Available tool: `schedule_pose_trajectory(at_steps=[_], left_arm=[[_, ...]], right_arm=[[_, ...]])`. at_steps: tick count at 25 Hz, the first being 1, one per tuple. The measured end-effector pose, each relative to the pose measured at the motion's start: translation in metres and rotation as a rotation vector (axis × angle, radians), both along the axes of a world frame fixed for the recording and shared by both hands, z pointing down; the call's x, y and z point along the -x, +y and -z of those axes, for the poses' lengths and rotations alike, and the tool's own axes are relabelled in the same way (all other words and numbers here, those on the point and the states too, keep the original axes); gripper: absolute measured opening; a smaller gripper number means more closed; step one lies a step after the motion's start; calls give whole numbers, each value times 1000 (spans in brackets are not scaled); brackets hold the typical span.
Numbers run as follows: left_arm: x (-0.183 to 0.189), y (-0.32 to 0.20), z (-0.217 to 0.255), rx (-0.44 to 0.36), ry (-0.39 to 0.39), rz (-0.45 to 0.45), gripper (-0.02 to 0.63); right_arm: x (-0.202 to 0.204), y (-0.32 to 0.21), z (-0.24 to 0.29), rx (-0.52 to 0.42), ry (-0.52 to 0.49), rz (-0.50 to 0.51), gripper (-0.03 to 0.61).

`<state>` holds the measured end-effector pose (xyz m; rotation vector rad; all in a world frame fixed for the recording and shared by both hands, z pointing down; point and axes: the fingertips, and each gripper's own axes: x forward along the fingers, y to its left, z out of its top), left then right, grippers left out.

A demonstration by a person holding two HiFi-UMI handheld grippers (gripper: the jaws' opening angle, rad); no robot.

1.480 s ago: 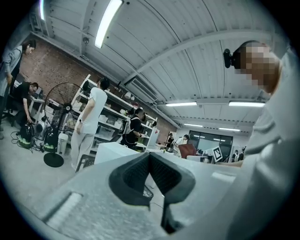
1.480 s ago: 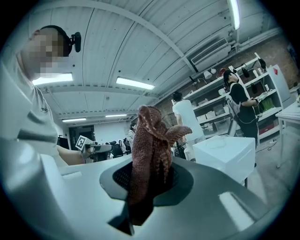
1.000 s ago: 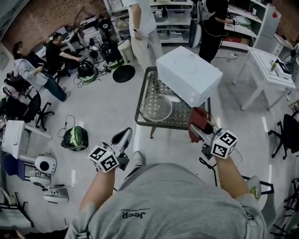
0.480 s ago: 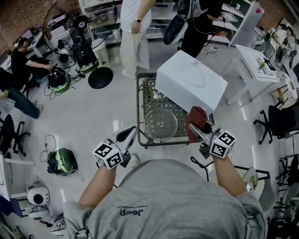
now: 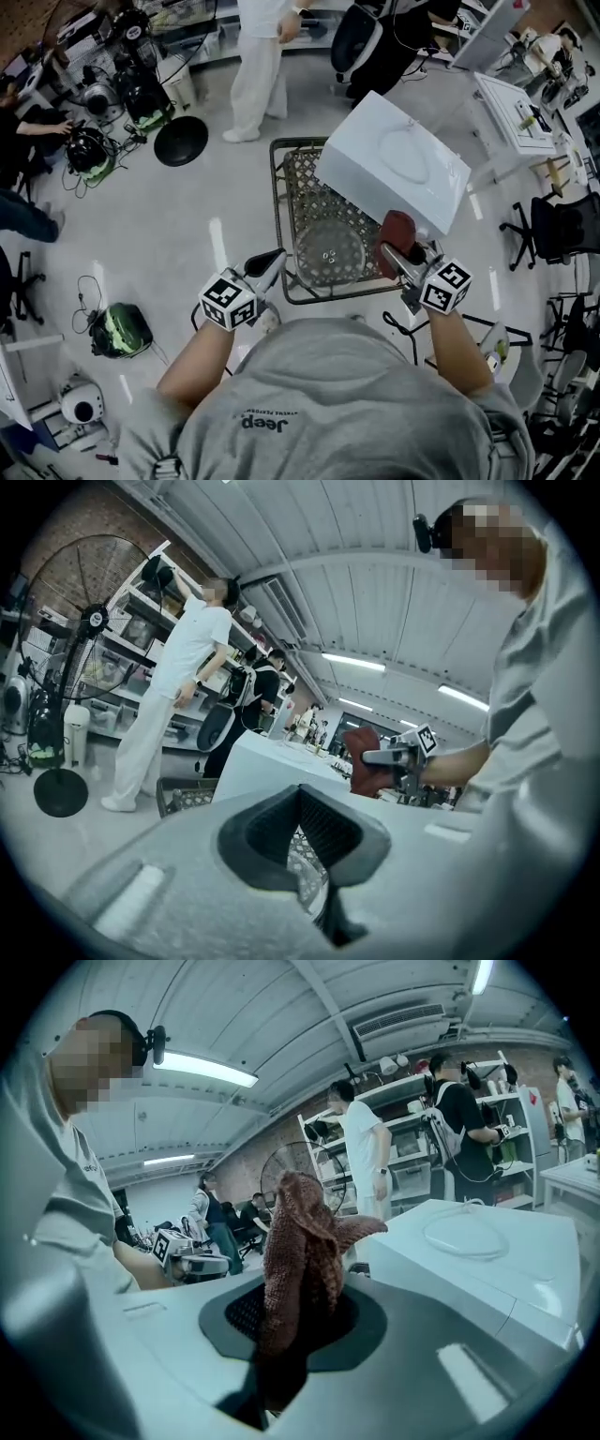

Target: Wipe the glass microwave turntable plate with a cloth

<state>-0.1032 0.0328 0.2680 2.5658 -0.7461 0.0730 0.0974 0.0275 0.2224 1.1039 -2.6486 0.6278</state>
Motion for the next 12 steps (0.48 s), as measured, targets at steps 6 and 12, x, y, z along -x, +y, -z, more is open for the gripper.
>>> schedule_pose_trajectory(at_steps=[6,12], left_arm=[[-31,-12,-70,60,-172,48,0],[-53,-3,-161,165,-313,150,0]], right_arm=[[-7,-44,-51,36,12,155,75],[-4,-59,-149,73,78,354,75]])
